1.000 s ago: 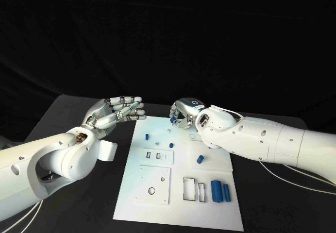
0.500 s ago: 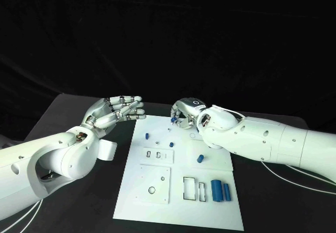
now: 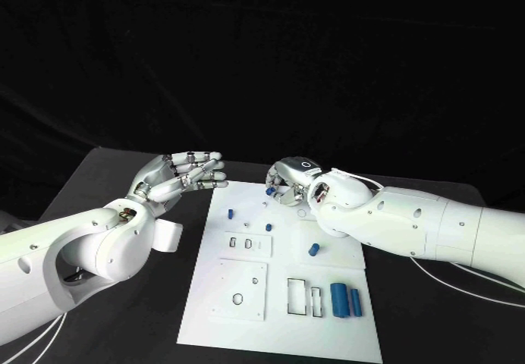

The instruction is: Assemble the parts on the task board

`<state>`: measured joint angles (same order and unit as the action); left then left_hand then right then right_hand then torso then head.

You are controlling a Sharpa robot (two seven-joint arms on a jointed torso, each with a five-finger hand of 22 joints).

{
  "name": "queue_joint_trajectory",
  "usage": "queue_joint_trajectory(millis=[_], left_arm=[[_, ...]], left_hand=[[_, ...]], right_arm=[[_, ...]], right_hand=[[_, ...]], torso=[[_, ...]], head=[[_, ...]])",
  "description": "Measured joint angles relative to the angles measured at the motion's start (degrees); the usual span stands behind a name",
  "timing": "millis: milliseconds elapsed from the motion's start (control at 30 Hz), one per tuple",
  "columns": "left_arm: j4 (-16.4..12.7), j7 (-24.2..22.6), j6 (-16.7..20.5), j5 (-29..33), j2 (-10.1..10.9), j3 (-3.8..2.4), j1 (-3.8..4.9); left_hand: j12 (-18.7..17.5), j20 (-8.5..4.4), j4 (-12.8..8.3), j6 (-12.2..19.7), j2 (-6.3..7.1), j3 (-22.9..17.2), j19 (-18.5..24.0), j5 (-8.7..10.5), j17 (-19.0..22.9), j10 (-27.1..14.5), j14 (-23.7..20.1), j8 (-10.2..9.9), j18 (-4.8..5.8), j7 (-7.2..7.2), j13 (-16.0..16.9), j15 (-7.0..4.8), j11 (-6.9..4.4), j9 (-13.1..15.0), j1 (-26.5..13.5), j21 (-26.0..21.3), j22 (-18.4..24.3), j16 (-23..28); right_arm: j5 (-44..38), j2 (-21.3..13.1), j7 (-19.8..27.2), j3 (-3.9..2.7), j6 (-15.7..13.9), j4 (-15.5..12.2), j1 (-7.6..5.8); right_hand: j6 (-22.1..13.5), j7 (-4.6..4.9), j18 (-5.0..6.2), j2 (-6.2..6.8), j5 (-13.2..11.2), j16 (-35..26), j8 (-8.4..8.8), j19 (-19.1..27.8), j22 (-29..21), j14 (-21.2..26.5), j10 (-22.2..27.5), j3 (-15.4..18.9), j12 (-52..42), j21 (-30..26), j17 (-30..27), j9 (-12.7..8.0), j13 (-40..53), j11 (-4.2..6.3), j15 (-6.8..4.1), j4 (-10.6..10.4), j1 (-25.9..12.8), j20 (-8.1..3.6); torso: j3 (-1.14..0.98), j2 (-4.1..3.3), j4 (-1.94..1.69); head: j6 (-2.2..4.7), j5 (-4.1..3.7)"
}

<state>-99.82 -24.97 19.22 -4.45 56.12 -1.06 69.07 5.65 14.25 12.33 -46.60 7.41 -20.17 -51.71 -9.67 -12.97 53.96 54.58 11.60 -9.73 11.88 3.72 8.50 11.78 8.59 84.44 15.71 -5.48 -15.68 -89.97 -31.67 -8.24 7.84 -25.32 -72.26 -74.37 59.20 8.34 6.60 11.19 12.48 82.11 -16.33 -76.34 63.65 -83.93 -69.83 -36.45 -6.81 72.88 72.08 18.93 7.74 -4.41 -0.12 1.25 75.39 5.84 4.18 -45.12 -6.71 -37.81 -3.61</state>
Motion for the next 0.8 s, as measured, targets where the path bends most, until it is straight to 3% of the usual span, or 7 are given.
queue_joint_trajectory(millis=[233,333,533,667,800], left_arm=[[0.0,0.0,0.0,0.0,0.0,0.0,0.0],[0.0,0.1,0.0,0.0,0.0,0.0,0.0],[0.0,0.1,0.0,0.0,0.0,0.0,0.01],[0.0,0.2,0.0,0.0,0.1,0.0,0.01],[0.1,0.2,-0.1,0.0,0.1,0.0,0.01]], left_hand=[[0.0,0.0,0.0,0.0,0.0,0.0,0.0,0.0,0.0,0.0,0.0,0.0,0.0,0.0,0.0,0.0,0.0,0.0,0.0,0.0,0.0,0.0],[0.0,0.0,0.0,0.2,0.0,0.0,0.0,0.0,0.0,0.0,0.0,-0.2,0.0,0.18,0.0,0.0,0.0,0.0,0.0,0.0,0.0,0.0],[0.0,0.0,0.0,0.4,0.0,0.0,0.0,0.0,0.0,0.0,0.0,-0.2,0.0,-0.01,0.0,0.0,0.0,0.0,0.0,0.0,0.0,0.0],[0.0,0.0,0.0,0.4,0.0,0.0,0.0,0.0,0.0,-0.1,0.0,-0.2,0.0,-0.01,0.0,0.0,-0.06,0.0,0.0,0.0,0.0,0.0],[0.0,0.0,0.0,0.4,0.0,0.0,0.0,0.0,0.0,-0.2,0.0,-0.2,0.0,-0.01,0.0,0.0,-0.21,0.0,0.0,0.0,0.0,0.0]], right_arm=[[-0.1,0.0,0.0,0.0,-0.1,0.0,-0.01],[-0.1,0.1,-0.1,0.01,0.1,0.1,0.0],[-0.2,0.3,-0.3,0.14,0.9,0.3,0.17],[-0.5,0.1,-0.5,0.15,1.2,0.1,0.21],[-0.7,-1.2,-0.8,0.14,1.2,-1.1,0.19]], right_hand=[[0.0,0.0,0.0,0.29,-0.1,0.0,0.06,0.0,0.0,0.0,0.0,0.0,0.6,0.0,0.0,0.2,0.3,-0.04,0.0,0.0,-0.3,0.0],[-1.1,0.45,0.0,0.84,-0.5,0.0,0.29,0.4,-0.4,-0.1,1.2,-0.5,1.4,0.0,-0.1,0.5,-0.1,-0.63,0.14,0.0,-0.8,0.4],[-5.5,1.91,0.01,2.7,-1.2,-1.0,3.39,3.6,-4.7,-0.1,6.6,-0.5,3.1,-3.4,-3.2,-0.1,-1.9,-2.14,1.58,-0.2,-2.7,1.59],[-7.7,1.9,0.01,3.1,-1.5,-1.6,5.17,5.0,-7.3,0.0,9.5,2.0,3.1,-5.8,-5.0,-0.4,-2.7,-2.48,1.66,-0.3,-2.6,2.14],[-7.7,1.89,0.01,3.37,-1.5,-1.9,5.27,5.1,-7.7,0.0,10.3,3.5,2.9,-6.0,-5.3,-0.4,-3.1,-2.66,1.66,-0.2,-2.3,2.15]], torso=[[0.07,-0.06,-0.07],[0.09,-0.07,-0.09],[0.13,-0.12,-0.09],[0.14,-0.14,-0.09],[0.14,-0.14,-0.1]], head=[[0.05,-0.04],[0.05,-0.05],[0.05,-0.12],[0.1,-0.13],[0.11,-0.14]])
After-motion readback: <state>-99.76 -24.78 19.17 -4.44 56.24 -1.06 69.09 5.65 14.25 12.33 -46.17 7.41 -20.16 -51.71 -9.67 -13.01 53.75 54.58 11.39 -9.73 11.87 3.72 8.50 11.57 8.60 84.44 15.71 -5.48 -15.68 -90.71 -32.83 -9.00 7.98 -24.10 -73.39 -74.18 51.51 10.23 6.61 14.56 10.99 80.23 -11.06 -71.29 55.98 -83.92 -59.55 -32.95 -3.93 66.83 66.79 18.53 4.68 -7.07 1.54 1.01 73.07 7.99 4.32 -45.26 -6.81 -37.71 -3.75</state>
